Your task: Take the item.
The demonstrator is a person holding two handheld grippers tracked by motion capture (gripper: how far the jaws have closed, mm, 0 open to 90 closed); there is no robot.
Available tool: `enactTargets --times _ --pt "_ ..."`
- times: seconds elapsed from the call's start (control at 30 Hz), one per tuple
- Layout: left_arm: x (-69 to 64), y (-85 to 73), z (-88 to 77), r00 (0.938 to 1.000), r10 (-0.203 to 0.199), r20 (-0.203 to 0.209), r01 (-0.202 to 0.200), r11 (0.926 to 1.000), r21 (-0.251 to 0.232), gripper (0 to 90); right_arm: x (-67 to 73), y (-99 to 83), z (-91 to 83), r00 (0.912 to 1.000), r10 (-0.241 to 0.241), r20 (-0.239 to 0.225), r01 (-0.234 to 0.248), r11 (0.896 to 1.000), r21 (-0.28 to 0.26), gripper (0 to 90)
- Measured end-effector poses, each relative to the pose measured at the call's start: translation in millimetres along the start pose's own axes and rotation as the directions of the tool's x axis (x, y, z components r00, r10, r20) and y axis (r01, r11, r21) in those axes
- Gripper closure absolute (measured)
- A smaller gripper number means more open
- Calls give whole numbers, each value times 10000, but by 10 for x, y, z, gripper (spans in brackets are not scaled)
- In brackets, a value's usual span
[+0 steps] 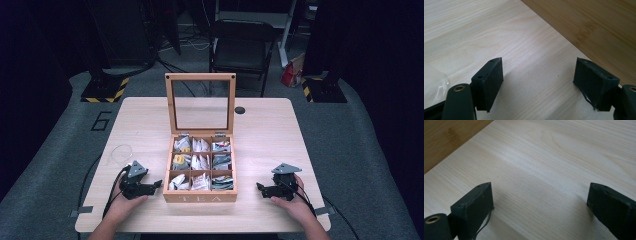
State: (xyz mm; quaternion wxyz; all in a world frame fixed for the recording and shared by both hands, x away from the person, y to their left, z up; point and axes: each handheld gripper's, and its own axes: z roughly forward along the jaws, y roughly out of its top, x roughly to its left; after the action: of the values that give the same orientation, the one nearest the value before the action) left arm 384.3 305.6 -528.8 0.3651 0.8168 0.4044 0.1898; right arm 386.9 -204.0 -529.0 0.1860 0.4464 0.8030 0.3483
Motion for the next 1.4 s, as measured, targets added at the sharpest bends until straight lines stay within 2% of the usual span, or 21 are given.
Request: enactTargets --times 0.87,1.13,1.17,1.27,1.33,1.4 --pt "-10 -8 -10 10000 -99 13 99 9999 -21 246 1 0 0 10000 8 -26 -8 10000 5 61" --pt "-55 47 -63 9994 -307 136 304 9993 194 322 -1 1 1 10000 -4 6 4 10000 -3 60" --pt "-58 63 -77 9997 -177 165 173 9996 209 330 0 1 0 10000 1 -23 -1 10000 -2 61" --pt "-102 105 -118 9995 -176 253 173 9998 139 344 -1 1 1 10000 -2 6 2 10000 0 61" --pt "-124 121 -147 9998 -69 162 68 9999 113 356 -1 1 1 10000 3 8 -3 10000 -2 60" --pt "-131 123 -160 9997 -170 154 168 9998 102 360 0 1 0 10000 24 9 -24 10000 5 61"
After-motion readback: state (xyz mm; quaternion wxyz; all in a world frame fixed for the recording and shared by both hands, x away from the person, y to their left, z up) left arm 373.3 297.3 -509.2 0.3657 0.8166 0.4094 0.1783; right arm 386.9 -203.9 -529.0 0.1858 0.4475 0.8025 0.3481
